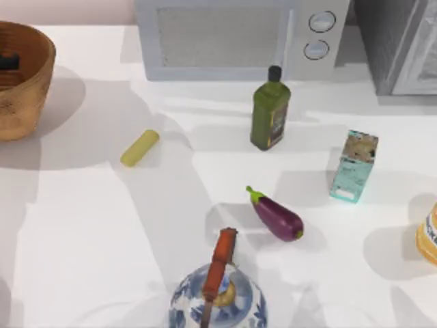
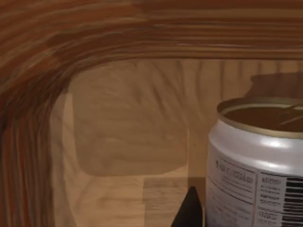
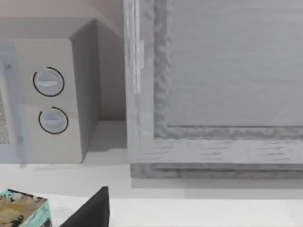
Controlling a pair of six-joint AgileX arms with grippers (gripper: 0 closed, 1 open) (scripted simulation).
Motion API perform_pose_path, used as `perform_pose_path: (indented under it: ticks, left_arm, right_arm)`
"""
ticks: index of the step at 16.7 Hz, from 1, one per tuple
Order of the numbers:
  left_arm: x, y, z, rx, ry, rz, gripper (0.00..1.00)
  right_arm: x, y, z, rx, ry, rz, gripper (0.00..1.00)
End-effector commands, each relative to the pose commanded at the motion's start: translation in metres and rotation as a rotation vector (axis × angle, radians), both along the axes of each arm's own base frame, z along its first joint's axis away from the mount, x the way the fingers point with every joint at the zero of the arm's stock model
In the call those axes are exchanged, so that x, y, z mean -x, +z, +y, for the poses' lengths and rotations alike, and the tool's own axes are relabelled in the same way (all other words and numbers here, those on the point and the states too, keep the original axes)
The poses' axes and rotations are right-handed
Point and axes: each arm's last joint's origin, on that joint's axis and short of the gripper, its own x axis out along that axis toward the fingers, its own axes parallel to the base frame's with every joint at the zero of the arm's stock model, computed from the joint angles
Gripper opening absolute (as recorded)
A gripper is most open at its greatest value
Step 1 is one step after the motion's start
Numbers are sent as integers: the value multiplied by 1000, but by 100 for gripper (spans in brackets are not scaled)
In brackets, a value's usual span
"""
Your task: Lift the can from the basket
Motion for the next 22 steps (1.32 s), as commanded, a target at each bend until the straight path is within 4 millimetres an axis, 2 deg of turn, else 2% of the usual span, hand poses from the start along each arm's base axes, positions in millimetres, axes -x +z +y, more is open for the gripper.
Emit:
perform_pose_path:
  ticks: [3, 6, 9, 12, 14, 17, 19, 22]
  left_arm:
    - [17, 37, -8, -19, 4, -103, 0]
    - [55, 84, -23, -41, 5, -241, 0]
    - [117, 124, -42, -60, 6, -403, 0]
    - [195, 144, -61, -74, 8, -589, 0]
    - [247, 140, -72, -77, 10, -719, 0]
    - [314, 111, -84, -74, 13, -916, 0]
    - [345, 83, -88, -66, 16, -1042, 0]
    - [370, 38, -93, -49, 20, -1206, 0]
  right_arm:
    - [0, 0, 0, 0, 0, 0, 100]
    - [0, 0, 0, 0, 0, 0, 100]
    - [0, 0, 0, 0, 0, 0, 100]
    - [0, 0, 0, 0, 0, 0, 100]
    - [0, 0, 0, 0, 0, 0, 100]
    - [0, 0, 0, 0, 0, 0, 100]
    - [0, 0, 0, 0, 0, 0, 100]
    - [0, 0, 0, 0, 0, 0, 100]
